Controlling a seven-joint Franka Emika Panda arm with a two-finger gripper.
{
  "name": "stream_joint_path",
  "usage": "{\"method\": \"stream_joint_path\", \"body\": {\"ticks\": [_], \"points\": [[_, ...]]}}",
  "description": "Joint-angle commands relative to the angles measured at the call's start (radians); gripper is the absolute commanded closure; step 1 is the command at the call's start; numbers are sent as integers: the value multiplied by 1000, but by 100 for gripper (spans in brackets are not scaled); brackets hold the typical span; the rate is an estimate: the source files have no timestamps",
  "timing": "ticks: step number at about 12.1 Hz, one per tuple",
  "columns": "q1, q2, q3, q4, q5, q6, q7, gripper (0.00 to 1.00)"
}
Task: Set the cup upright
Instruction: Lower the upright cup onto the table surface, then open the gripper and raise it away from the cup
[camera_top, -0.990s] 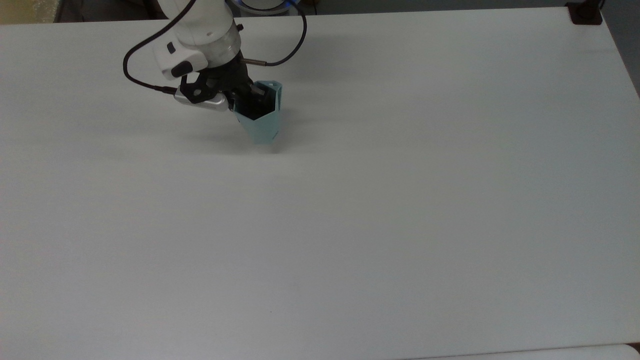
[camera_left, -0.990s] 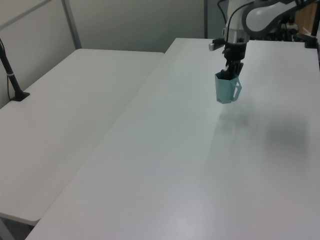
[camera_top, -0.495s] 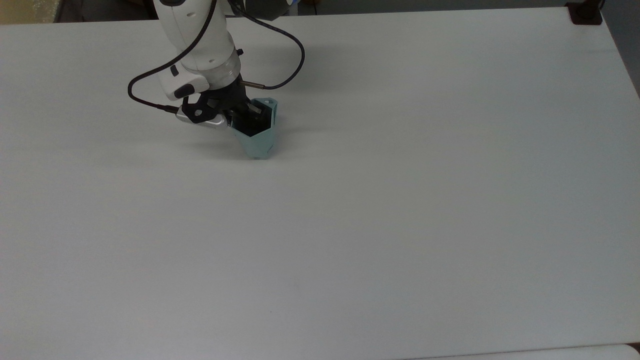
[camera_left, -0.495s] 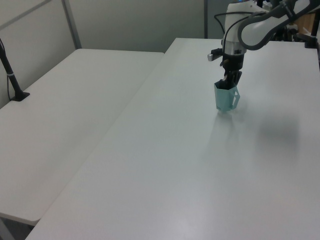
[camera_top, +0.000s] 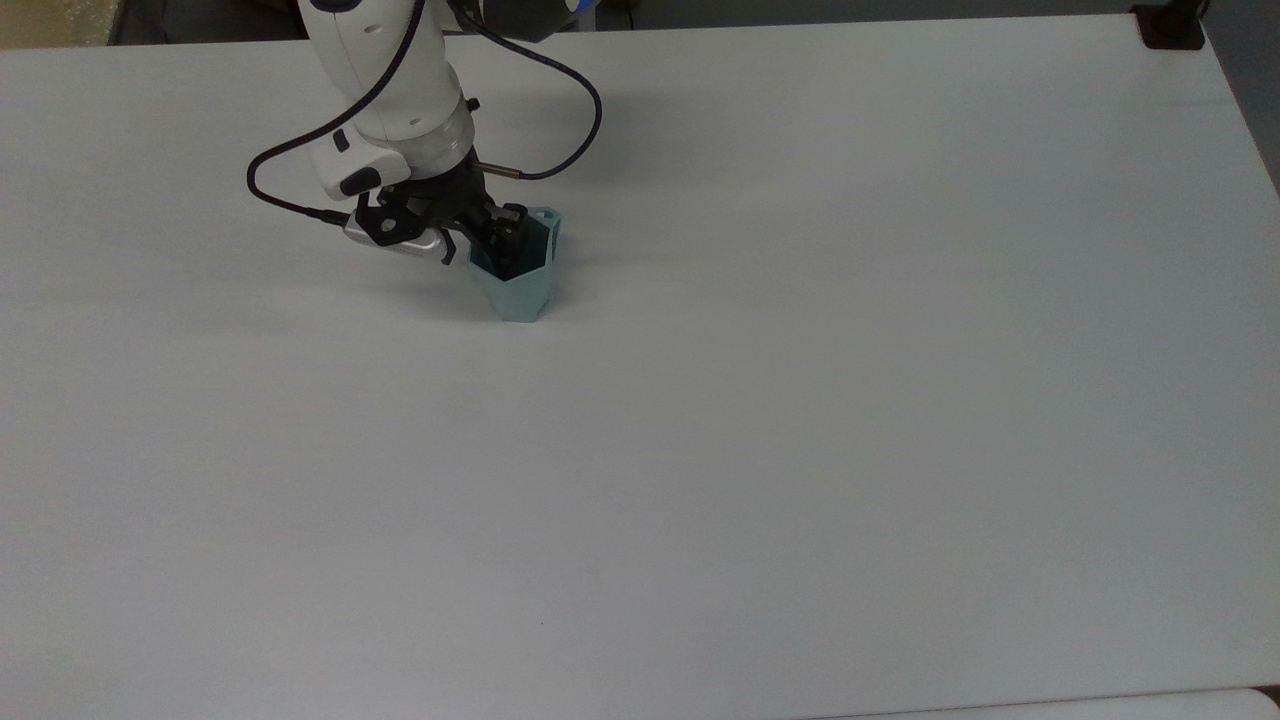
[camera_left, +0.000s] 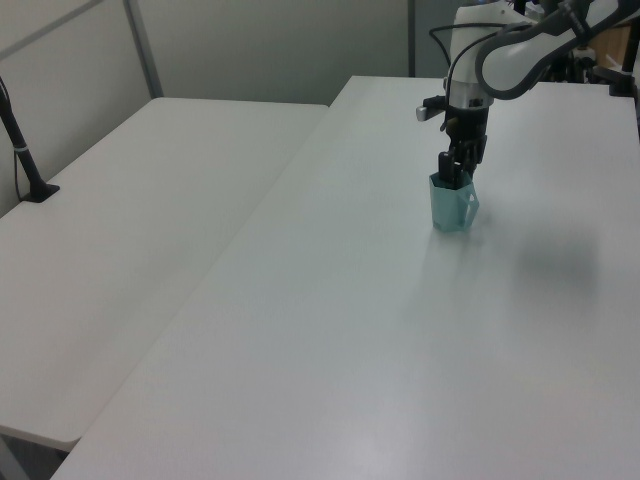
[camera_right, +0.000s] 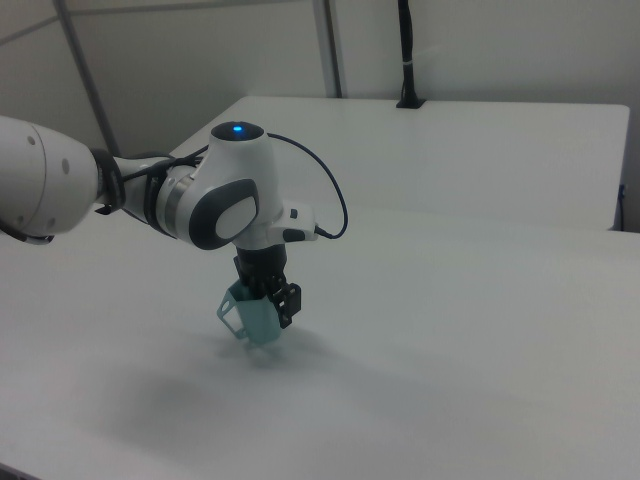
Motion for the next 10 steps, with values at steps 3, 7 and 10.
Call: {"method": "stream_joint_path", "body": {"ticks": [3,7,10], "points": [[8,-72,2,34,22,-26,-21,0],[-4,-158,0,231,7,-195,-12,0],[9,-213,5,257,-164,-314,-24,0]]}}
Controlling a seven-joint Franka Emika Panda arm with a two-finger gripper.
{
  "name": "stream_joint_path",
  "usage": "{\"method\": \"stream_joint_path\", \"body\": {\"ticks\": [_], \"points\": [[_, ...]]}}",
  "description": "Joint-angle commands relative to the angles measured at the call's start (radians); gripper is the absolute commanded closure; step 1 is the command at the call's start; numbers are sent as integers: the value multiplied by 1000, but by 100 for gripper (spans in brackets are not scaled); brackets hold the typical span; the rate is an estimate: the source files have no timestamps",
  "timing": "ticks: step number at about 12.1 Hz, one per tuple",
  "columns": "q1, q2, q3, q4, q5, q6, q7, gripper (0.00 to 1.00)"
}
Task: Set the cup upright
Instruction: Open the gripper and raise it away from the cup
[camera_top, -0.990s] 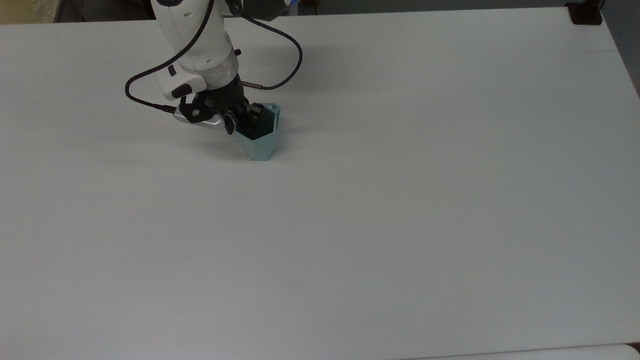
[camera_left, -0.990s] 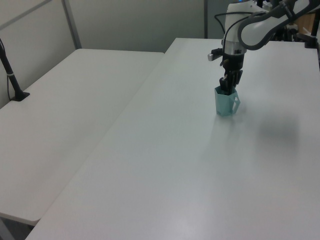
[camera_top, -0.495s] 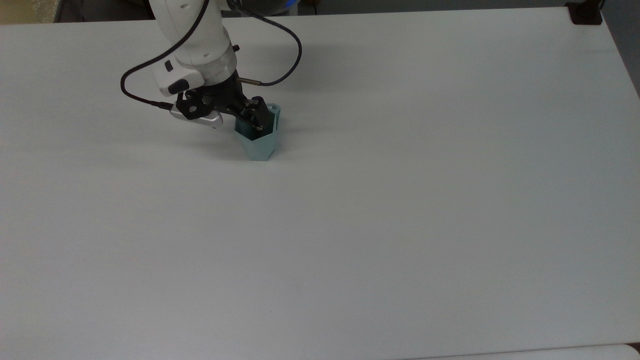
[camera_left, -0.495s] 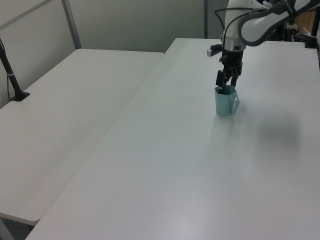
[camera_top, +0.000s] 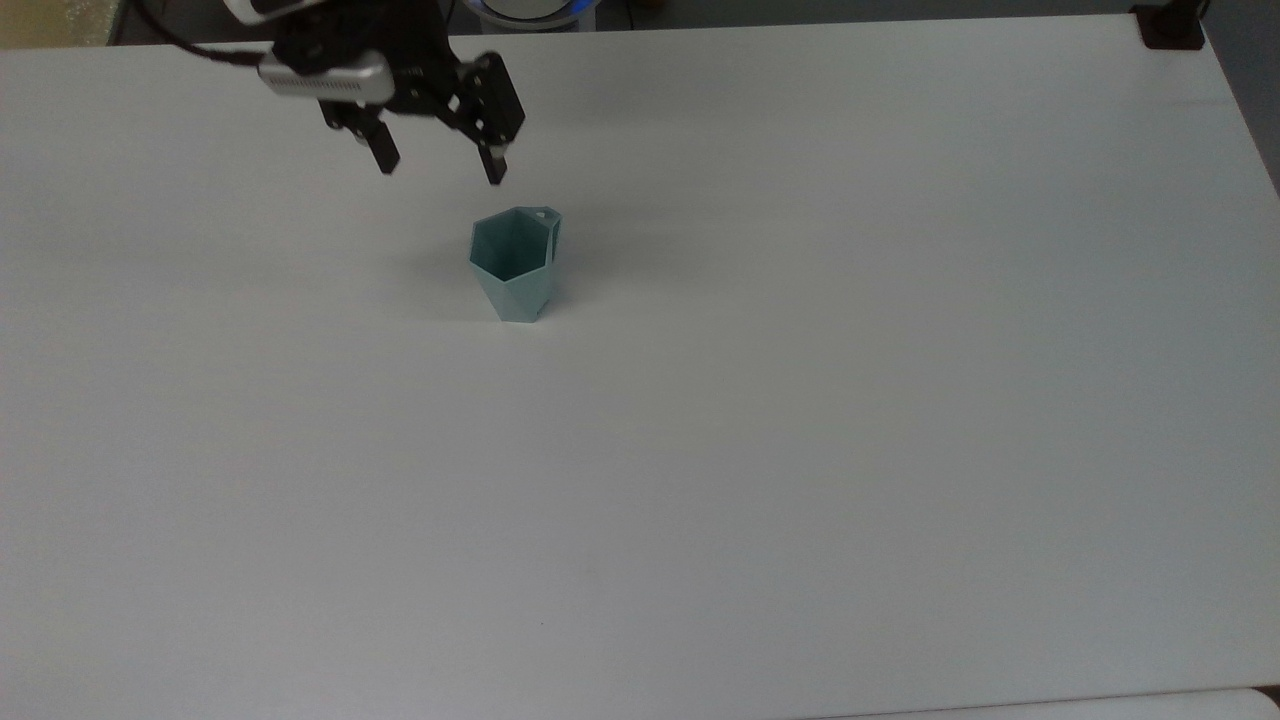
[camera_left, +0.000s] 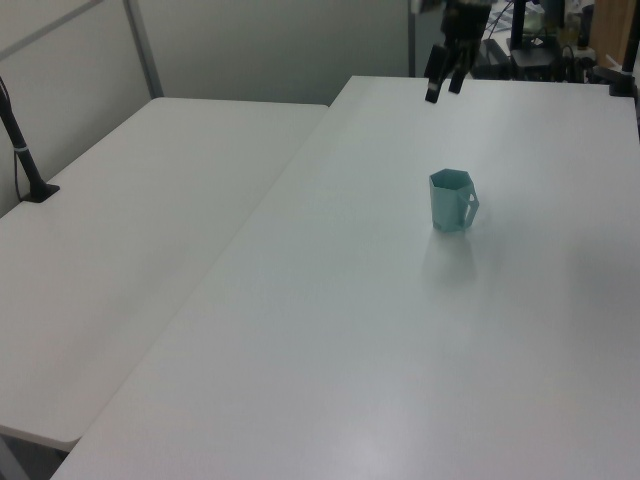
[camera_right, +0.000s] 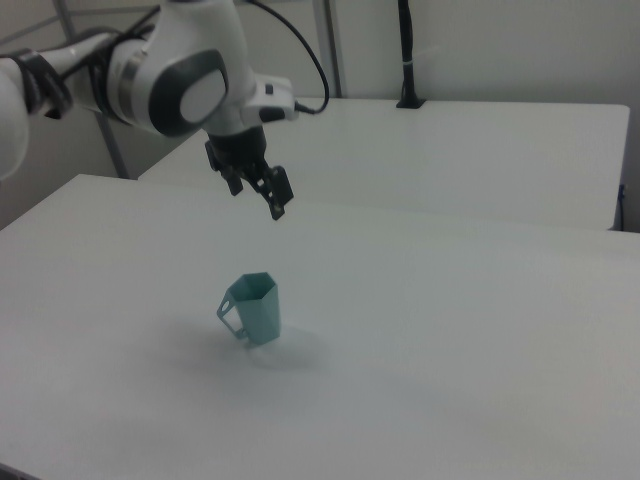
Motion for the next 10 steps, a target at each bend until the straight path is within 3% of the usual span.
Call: {"method": "stream_joint_path", "body": {"ticks": [1,2,4,5,10], "points": [[8,-50,4,12,-211,-166,-28,0],[-18,-59,23,18,-245,-219,-66,0],[-229,-67,177,79,-236,-332,-193,0],[-270,-64,207,102,-224,-346,-197,0],[-278,-59,213,139,-150,-348,-178,0]]}}
